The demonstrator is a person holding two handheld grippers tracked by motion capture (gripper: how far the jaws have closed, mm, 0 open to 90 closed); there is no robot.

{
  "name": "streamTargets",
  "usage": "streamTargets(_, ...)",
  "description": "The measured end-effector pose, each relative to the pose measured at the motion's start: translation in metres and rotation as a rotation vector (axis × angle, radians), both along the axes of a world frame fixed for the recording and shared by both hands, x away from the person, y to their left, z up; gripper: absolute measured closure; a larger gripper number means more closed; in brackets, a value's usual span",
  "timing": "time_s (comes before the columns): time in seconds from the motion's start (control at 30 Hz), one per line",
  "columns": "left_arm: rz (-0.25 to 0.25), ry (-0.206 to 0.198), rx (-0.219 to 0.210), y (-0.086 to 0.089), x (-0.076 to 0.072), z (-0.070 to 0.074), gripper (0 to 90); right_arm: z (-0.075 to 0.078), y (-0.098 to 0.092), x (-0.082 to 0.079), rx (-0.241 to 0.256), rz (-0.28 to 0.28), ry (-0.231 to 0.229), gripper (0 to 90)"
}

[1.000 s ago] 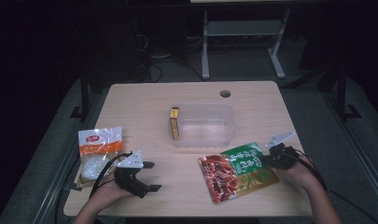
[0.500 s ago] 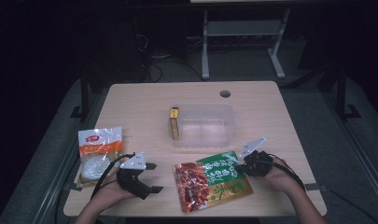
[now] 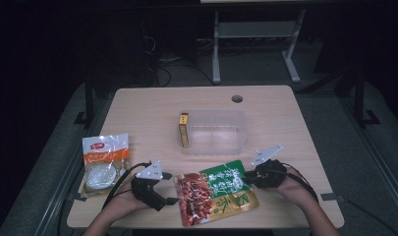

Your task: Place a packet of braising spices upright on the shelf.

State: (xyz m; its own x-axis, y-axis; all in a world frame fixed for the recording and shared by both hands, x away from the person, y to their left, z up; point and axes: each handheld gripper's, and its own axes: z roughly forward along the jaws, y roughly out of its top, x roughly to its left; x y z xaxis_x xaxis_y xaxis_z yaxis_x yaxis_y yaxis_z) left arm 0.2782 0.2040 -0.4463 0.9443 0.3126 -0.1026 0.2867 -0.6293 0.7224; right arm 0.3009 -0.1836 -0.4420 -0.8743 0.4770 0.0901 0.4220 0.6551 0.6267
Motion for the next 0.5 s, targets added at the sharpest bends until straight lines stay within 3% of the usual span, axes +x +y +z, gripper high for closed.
streamTargets(0.3,-0.026,-0.008,-0.002,-0.024,0.016,-0.002,12.1,0.005,-0.024,-0.012,0.046,-0.148,-0.071,41.3)
streamTargets(0.5,-0.033,-0.006,-0.01,-0.036,0.027,-0.001,12.1,0.005,-0.033,-0.019,0.069,-0.21,-0.092,36.3)
